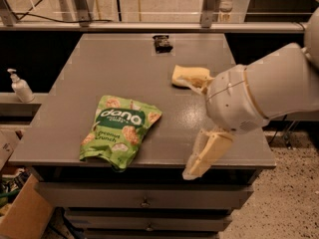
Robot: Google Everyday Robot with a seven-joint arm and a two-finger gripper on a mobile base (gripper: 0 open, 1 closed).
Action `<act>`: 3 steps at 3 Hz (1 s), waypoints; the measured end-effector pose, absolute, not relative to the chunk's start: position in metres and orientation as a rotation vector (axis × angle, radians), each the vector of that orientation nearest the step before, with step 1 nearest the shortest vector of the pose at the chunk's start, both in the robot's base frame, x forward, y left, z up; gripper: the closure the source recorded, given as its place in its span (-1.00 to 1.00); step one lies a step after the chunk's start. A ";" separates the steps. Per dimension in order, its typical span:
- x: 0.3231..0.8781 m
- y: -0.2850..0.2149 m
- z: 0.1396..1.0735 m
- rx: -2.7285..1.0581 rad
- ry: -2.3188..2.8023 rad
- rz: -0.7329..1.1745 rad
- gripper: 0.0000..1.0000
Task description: Pick green rice chip bag
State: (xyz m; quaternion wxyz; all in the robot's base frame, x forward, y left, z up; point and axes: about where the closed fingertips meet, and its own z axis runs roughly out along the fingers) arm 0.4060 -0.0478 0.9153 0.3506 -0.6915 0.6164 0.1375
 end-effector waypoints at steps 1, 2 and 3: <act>0.414 -0.018 0.892 -1.793 1.549 0.363 -1.00; 0.411 0.009 0.871 -1.804 1.530 0.398 -1.00; 0.407 0.033 0.849 -1.830 1.521 0.430 -1.00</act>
Offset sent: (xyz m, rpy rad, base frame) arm 0.0045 0.0858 -0.0716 0.0588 0.0151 0.0761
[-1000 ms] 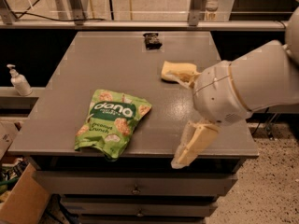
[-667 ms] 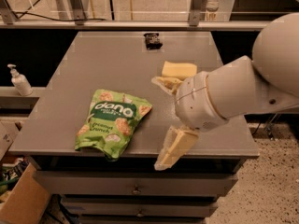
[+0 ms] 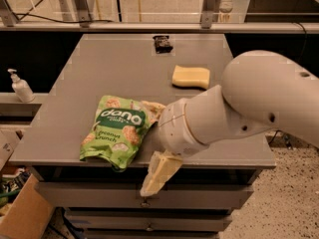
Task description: Pick green rice chip bag
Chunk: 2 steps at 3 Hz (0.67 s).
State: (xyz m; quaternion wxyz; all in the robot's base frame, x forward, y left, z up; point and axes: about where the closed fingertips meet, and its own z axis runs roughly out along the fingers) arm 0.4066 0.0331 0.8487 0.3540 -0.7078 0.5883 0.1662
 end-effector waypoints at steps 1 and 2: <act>0.405 0.055 0.832 -1.845 1.517 0.453 -1.00; 0.403 0.076 0.825 -1.836 1.532 0.475 -0.68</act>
Offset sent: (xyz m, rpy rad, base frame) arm -0.0037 0.0689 -0.0349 0.0228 0.0805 -0.0069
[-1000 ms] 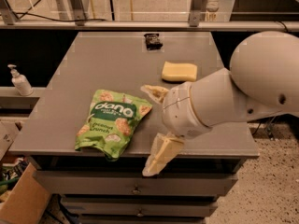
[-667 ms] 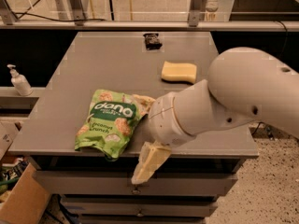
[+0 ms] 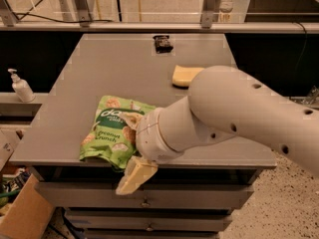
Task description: Pick green rice chip bag
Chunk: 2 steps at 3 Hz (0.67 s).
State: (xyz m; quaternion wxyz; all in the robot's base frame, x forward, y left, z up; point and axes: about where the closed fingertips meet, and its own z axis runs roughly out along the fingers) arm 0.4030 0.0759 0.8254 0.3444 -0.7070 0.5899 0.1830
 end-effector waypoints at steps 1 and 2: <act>0.400 0.089 0.826 -1.811 1.541 0.499 -0.22; 0.400 0.091 0.828 -1.768 1.558 0.523 0.25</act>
Offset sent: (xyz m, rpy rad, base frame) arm 0.0006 0.0163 0.0012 0.0930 0.0633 -0.0710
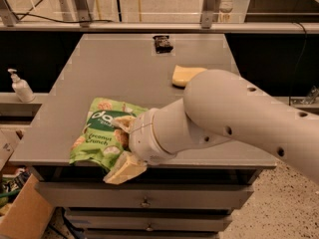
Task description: Pick green rice chip bag
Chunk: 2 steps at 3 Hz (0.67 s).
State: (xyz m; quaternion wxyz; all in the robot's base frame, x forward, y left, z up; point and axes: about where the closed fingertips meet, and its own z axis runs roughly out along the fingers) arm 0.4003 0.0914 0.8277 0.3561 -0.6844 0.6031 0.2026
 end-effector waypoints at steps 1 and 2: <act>0.404 0.092 0.841 -1.699 1.569 0.555 0.72; 0.418 0.099 0.870 -1.626 1.565 0.567 1.00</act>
Offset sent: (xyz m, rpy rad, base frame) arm 0.0383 0.0140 0.0762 0.1788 0.0104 -0.1220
